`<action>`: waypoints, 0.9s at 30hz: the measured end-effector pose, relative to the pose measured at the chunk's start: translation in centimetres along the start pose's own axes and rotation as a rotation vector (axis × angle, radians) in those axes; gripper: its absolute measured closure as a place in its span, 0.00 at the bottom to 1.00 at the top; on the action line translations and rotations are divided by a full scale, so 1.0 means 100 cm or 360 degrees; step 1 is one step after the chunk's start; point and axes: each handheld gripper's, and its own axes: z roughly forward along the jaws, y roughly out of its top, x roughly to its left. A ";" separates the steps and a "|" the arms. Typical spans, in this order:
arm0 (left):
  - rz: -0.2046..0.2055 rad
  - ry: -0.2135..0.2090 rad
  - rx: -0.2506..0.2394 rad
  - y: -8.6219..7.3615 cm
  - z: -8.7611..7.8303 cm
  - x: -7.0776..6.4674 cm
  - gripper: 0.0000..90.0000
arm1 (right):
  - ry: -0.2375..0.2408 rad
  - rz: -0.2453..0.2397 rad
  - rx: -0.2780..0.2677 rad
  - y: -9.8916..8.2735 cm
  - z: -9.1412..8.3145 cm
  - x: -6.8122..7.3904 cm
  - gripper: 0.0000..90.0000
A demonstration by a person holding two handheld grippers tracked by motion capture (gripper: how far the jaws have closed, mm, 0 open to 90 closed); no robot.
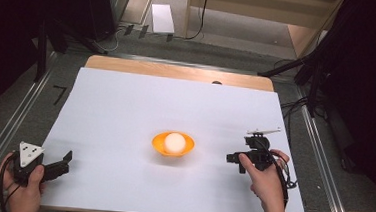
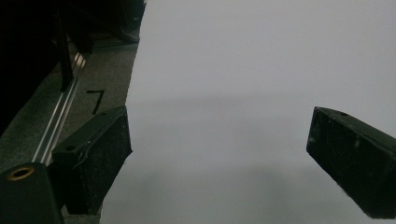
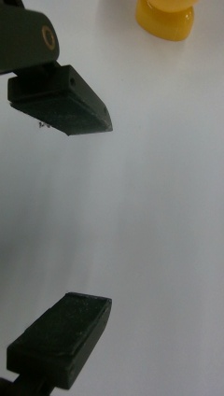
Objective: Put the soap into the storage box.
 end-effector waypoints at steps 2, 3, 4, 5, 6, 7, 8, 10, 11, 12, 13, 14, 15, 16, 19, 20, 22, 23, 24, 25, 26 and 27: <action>0.0000 0.0000 0.0000 0.000 0.000 0.000 0.08 | -0.0001 0.0003 -0.0007 -0.002 0.000 -0.004 0.15; 0.0000 0.0000 0.0000 0.000 0.000 0.000 0.08 | -0.0006 0.0014 -0.0003 -0.003 -0.001 -0.006 0.15; 0.0000 0.0000 0.0000 0.000 0.000 0.000 0.08 | -0.0005 0.0013 -0.0015 -0.004 -0.001 -0.009 0.15; -0.0001 -0.0001 0.0000 0.000 0.000 0.000 0.08 | 0.0001 0.0014 -0.0019 -0.006 -0.001 -0.012 0.15; -0.0001 -0.0001 0.0001 0.000 0.000 0.000 0.08 | 0.0006 0.0028 -0.0019 -0.007 0.000 -0.015 0.15; 0.0000 -0.0001 0.0001 0.000 0.000 0.000 0.08 | 0.0001 0.0037 -0.0018 -0.009 0.000 -0.018 0.15; 0.0001 -0.0002 0.0002 0.000 0.000 0.000 0.08 | 0.0002 0.0038 -0.0023 -0.011 0.001 -0.021 0.15; -0.0003 -0.0002 -0.0001 0.000 0.000 0.000 0.08 | 0.0024 0.0037 -0.0039 -0.015 0.001 -0.026 0.15; -0.0003 -0.0001 0.0000 0.000 0.000 0.000 0.08 | 0.0032 0.0035 -0.0050 -0.017 0.002 -0.029 0.15; -0.0003 -0.0003 -0.0002 0.000 0.000 0.000 0.08 | 0.0033 0.0041 -0.0057 -0.019 0.002 -0.031 0.15; -0.0002 -0.0002 0.0001 0.000 0.000 0.000 0.08 | 0.0039 0.0040 -0.0066 -0.020 0.002 -0.034 0.15; -0.0001 -0.0002 0.0000 0.000 0.000 0.000 0.08 | 0.0038 0.0041 -0.0074 -0.022 0.002 -0.036 0.15; -0.0001 -0.0003 0.0000 0.000 0.000 0.000 0.08 | 0.0040 0.0037 -0.0084 -0.024 0.002 -0.039 0.15; -0.0003 -0.0003 -0.0002 0.000 0.000 0.000 0.08 | 0.0045 0.0043 -0.0091 -0.025 0.002 -0.041 0.15; -0.0004 -0.0005 -0.0002 0.000 0.000 0.000 0.08 | 0.0032 0.0038 -0.0128 -0.031 0.002 -0.047 0.15; -0.0004 -0.0005 -0.0002 0.000 0.000 0.000 0.08 | 0.0028 0.0025 -0.0143 -0.033 0.003 -0.050 0.15; -0.0005 -0.0007 -0.0004 0.000 0.000 0.000 0.08 | 0.0030 0.0027 -0.0171 -0.036 0.003 -0.054 0.15; -0.0006 -0.0004 -0.0002 0.000 0.000 0.000 0.08 | 0.0040 0.0024 -0.0187 -0.039 0.003 -0.057 0.15; -0.0006 -0.0007 -0.0003 0.000 0.000 0.001 0.08 | 0.0044 0.0024 -0.0198 -0.040 0.003 -0.059 0.15; -0.0007 -0.0007 -0.0004 0.000 0.000 0.001 0.08 | 0.0045 0.0036 -0.0211 -0.042 0.003 -0.061 0.15; -0.0007 -0.0006 -0.0004 0.000 0.000 0.001 0.08 | 0.0039 0.0040 -0.0221 -0.044 0.003 -0.063 0.15; -0.0007 -0.0006 -0.0004 0.000 0.000 0.000 0.08 | 0.0037 0.0036 -0.0241 -0.046 0.004 -0.066 0.15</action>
